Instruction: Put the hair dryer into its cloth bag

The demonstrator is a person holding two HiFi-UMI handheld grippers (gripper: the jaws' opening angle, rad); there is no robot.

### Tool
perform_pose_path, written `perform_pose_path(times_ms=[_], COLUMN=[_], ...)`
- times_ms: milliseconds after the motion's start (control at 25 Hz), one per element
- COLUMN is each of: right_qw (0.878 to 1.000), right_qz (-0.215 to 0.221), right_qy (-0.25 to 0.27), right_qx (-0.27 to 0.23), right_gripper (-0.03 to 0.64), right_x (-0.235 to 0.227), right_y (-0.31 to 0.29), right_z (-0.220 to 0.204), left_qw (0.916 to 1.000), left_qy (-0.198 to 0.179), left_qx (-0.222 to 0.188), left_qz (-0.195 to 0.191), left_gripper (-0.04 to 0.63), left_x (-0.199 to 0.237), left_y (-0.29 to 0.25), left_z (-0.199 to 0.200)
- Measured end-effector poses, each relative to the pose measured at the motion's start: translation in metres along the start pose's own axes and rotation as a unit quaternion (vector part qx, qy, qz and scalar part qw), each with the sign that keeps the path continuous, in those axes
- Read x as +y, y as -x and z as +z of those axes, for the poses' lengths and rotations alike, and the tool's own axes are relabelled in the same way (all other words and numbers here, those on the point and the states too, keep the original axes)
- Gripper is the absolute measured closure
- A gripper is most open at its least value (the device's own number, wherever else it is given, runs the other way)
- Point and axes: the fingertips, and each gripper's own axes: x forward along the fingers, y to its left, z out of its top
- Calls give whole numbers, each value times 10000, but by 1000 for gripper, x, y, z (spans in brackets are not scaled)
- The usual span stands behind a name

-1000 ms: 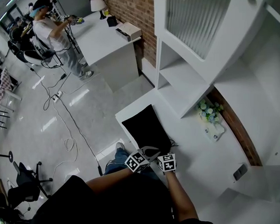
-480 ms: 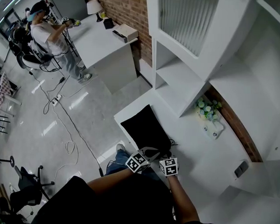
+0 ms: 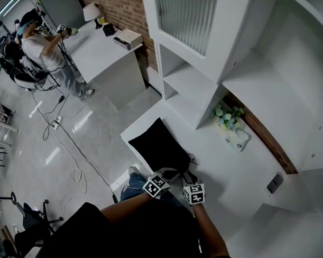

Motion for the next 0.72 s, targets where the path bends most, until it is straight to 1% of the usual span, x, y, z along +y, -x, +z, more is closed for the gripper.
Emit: perform_pose_path(times_ms=[160,240,320,480,640,720], right_qw=[9998,9999,9999,9992,9986,9986], right_qz=[-54,-80,-97,-40,38,21], right_qy=[153,116,-1,-325,-431,-434], right_qx=[69,91,132,236,296,290], right_gripper=[457,457,457,457,457,457], right_x=[-1,-1,-1,-1,-1,0], right_y=[11,15,19,25,29,31], right_z=[-13,-19,-26,-40,-43,-44], left_qw=[9988,9976,9969,9970,9966,9961], left_qy=[-89,-80,-2,323,399,446], left_qx=[451,656,768,698,721,760], left_qz=[161,225,161,-112,-79,-91], left_gripper=[563,563,563,560,543,517], left_x=[1,2,1,-3,1,3], left_y=[-13,-18,-23,-33,-35,-37], left_z=[-20,-28,-34,-42,-50,-54])
